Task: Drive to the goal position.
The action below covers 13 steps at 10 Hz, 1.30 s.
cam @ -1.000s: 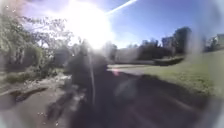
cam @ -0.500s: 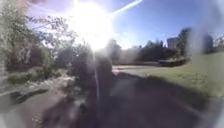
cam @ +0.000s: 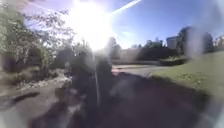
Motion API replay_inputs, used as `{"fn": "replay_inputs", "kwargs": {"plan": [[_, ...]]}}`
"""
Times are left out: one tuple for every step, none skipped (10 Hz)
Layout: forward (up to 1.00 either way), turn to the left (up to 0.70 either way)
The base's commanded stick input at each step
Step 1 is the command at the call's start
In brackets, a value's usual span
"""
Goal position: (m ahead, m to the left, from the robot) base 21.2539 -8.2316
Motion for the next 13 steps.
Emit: {"fn": "replay_inputs", "kwargs": {"plan": [[0.45, 0.0], [0.45, 0.0], [0.45, 0.0], [0.45, 0.0], [0.45, 0.0], [0.45, 0.0], [0.45, 0.0], [0.45, 0.0], [0.45, 0.0], [0.45, 0.0], [0.45, 0.0], [0.45, 0.0], [0.45, 0.0]]}}
